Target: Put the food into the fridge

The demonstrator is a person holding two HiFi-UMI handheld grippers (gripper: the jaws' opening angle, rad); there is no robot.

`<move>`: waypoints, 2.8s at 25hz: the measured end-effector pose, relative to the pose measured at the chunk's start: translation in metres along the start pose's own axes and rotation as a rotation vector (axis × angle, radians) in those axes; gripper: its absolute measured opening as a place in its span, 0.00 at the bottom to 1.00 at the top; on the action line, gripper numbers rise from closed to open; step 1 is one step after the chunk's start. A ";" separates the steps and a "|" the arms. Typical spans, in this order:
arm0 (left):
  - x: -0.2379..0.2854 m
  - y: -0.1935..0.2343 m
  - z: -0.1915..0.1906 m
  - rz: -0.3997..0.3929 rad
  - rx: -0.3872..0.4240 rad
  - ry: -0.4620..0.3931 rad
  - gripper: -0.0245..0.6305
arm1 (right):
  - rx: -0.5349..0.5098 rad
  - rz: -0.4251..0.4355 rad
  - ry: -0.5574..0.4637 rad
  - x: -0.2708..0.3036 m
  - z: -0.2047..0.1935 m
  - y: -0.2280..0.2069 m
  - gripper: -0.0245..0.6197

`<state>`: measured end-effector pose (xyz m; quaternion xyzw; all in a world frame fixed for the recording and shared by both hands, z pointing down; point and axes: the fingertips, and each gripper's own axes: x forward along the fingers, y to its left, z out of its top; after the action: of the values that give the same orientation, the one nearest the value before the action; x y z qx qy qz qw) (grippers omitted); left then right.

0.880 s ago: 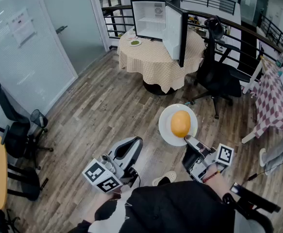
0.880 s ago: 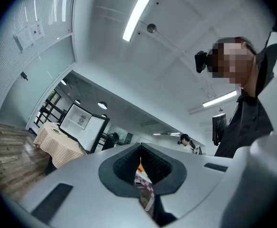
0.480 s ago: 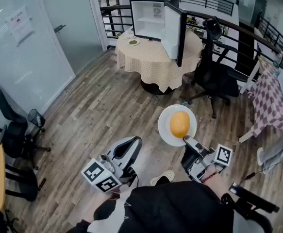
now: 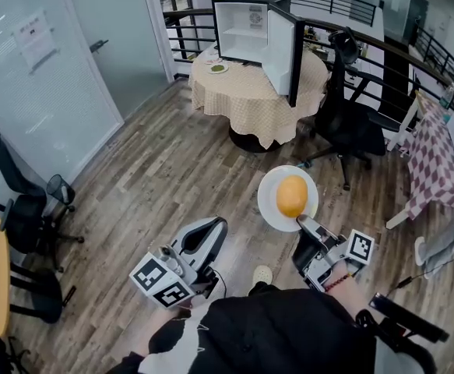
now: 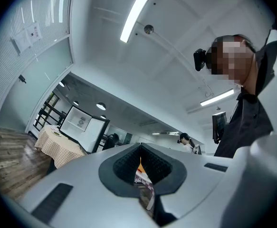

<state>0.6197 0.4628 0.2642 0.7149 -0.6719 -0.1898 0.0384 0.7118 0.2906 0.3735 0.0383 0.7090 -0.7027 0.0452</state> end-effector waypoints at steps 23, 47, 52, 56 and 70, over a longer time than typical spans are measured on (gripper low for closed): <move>0.138 0.223 0.037 0.098 0.018 -0.009 0.06 | -0.032 0.015 0.096 0.246 0.173 -0.017 0.08; 0.212 0.346 0.018 0.150 -0.101 -0.041 0.06 | 0.006 -0.048 0.056 0.316 0.262 -0.066 0.08; 0.209 0.362 0.011 0.192 -0.122 -0.028 0.06 | 0.023 -0.075 0.107 0.328 0.254 -0.073 0.08; 0.205 0.375 0.007 0.193 -0.105 0.006 0.06 | 0.052 -0.076 0.121 0.355 0.247 -0.083 0.08; 0.229 0.498 0.043 0.137 -0.089 0.022 0.06 | 0.070 -0.043 0.051 0.461 0.262 -0.098 0.08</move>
<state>0.1401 0.2012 0.3287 0.6668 -0.7098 -0.2086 0.0902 0.2450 0.0230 0.4144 0.0425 0.6854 -0.7268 0.0105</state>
